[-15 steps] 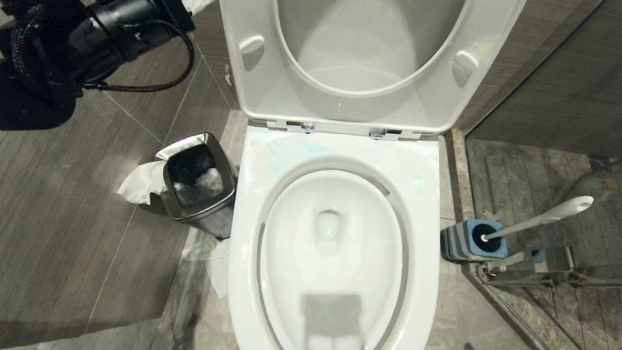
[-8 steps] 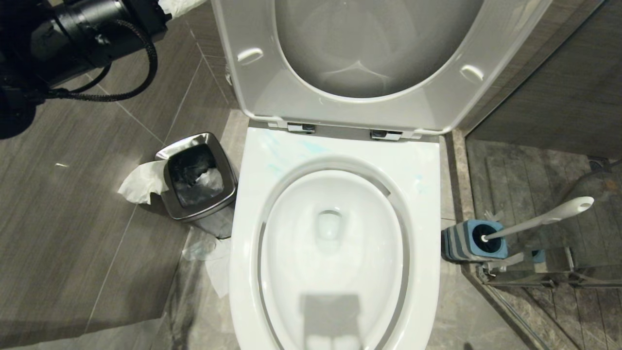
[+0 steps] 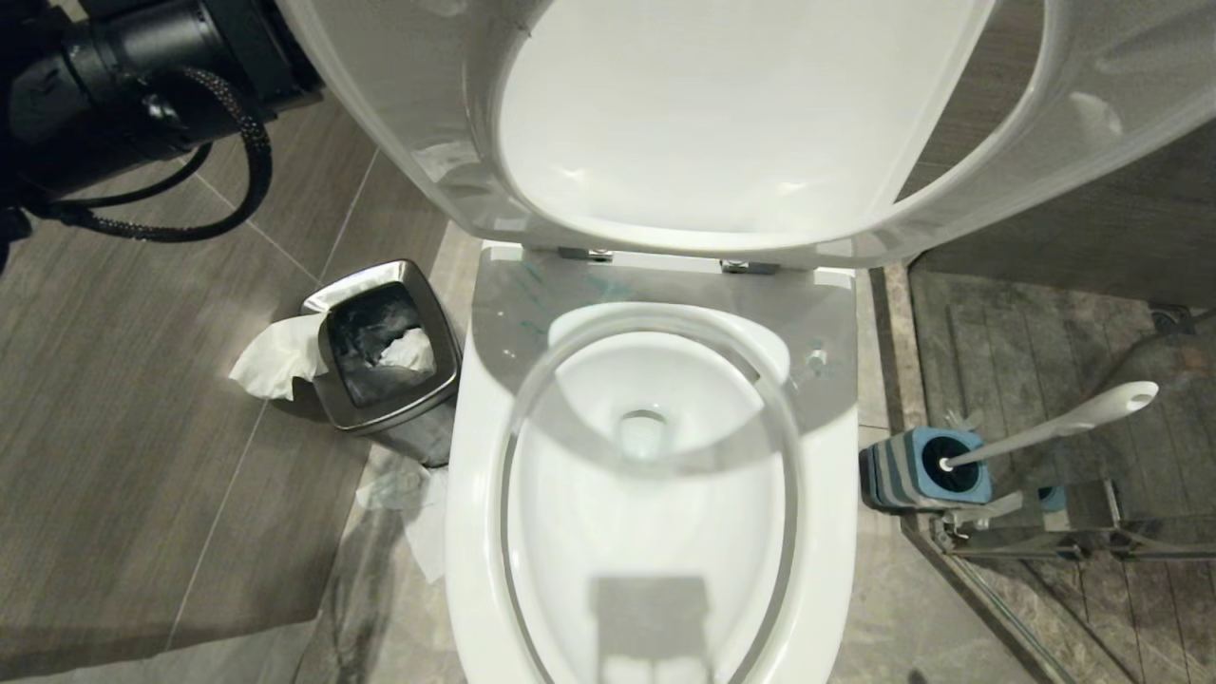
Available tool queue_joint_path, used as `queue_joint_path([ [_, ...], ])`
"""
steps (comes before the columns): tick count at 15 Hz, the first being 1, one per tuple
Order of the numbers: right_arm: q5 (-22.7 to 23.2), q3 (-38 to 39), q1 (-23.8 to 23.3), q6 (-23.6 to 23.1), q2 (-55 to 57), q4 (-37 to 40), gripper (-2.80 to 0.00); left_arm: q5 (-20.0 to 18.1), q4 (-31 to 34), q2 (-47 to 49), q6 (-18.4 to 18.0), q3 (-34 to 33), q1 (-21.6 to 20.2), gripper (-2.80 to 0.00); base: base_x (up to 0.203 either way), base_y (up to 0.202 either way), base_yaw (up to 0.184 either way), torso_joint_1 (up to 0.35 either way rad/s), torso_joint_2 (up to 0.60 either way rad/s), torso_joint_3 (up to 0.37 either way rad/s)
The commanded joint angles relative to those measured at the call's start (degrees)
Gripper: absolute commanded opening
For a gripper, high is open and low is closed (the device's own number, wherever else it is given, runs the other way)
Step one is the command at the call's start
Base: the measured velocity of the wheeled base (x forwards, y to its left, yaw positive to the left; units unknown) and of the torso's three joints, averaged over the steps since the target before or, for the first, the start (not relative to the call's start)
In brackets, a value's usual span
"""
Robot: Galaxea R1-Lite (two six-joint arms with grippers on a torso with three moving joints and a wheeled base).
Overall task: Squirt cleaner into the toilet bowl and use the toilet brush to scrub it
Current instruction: Close the toilet lid
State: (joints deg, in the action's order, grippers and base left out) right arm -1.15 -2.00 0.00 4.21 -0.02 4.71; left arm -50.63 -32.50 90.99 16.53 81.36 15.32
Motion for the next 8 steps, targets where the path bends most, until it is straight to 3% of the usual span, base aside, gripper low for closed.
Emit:
queue_joint_path([
  [1, 0.0, 0.0, -0.1, 0.0, 0.0, 0.0, -2.8, 0.0, -0.3, -1.9, 0.1, -1.6, 0.0, -2.8, 0.0, 0.0, 0.0, 0.0, 0.0, 0.0],
  [8, 0.0, 0.0, -0.1, 0.0, 0.0, 0.0, -2.8, -0.5, -0.4, -4.9, 0.0, -3.2, -0.1, -2.8, 0.0, 0.0, 0.0, 0.005, 0.0, 0.153],
])
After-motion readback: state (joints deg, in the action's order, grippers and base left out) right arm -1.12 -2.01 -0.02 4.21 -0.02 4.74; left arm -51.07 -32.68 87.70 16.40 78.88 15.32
